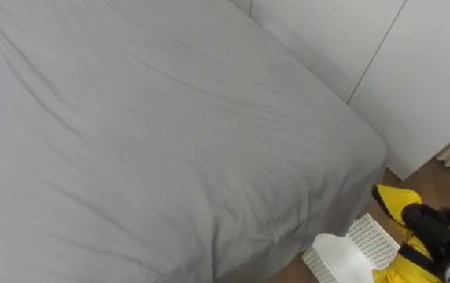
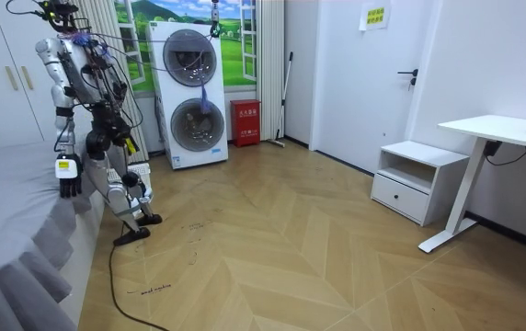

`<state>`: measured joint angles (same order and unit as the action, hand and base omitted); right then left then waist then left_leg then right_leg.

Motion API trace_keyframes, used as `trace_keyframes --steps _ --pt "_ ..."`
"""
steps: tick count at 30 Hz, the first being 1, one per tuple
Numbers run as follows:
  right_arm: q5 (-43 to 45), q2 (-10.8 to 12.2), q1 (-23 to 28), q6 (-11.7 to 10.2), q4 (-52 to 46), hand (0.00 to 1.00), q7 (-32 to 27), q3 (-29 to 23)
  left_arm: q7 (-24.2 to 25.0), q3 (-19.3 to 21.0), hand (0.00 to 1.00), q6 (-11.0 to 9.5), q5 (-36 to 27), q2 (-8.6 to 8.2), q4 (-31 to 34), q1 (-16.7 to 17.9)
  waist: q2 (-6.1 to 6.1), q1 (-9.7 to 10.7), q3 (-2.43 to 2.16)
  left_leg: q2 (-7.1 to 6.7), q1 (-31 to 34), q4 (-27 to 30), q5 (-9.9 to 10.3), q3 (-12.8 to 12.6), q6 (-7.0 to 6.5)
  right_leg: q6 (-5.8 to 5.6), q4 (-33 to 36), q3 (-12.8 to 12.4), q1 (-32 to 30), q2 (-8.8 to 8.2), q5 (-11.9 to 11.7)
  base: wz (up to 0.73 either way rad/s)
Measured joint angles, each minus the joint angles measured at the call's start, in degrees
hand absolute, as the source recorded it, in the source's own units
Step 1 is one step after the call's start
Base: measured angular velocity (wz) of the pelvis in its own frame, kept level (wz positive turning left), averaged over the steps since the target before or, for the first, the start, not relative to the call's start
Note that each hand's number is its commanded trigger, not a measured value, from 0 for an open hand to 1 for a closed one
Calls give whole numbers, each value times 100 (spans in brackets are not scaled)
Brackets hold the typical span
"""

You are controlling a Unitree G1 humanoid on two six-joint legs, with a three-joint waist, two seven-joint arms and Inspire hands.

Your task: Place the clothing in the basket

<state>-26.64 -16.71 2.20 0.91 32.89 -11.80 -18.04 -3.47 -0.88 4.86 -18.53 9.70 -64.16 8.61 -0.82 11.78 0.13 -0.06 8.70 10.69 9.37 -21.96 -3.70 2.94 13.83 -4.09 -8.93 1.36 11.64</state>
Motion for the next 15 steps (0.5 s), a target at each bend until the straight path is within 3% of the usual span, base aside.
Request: trace_keyframes --steps 2,7,10,15 --pt "22 -30 -153 -14 202 100 -9 -69 11 5 0 0 7 1 -18 -20 -64 50 0 20 178 31 -6 -66 -10 -4 116 -47 -230 12 -3 -23" --pt "-233 -350 -919 -138 1168 100 -170 -67 14 -392 0 -162 -133 11 -280 -394 -317 20 94 51 835 218 -62 -164 -93 -18 455 -127 -1035 18 -4 -9" --pt "-473 -380 -1334 -295 1619 100 -332 29 18 -632 0 -203 -212 23 -400 -680 -411 -109 103 39 1249 293 -136 -182 -130 -29 726 -186 -1536 12 5 -4" --pt "-692 -461 -1798 -295 2138 100 -441 101 25 -723 0 -447 -210 37 -215 -713 -469 -278 101 17 1742 354 -227 -228 -178 -28 1028 -175 -2132 -28 45 2"
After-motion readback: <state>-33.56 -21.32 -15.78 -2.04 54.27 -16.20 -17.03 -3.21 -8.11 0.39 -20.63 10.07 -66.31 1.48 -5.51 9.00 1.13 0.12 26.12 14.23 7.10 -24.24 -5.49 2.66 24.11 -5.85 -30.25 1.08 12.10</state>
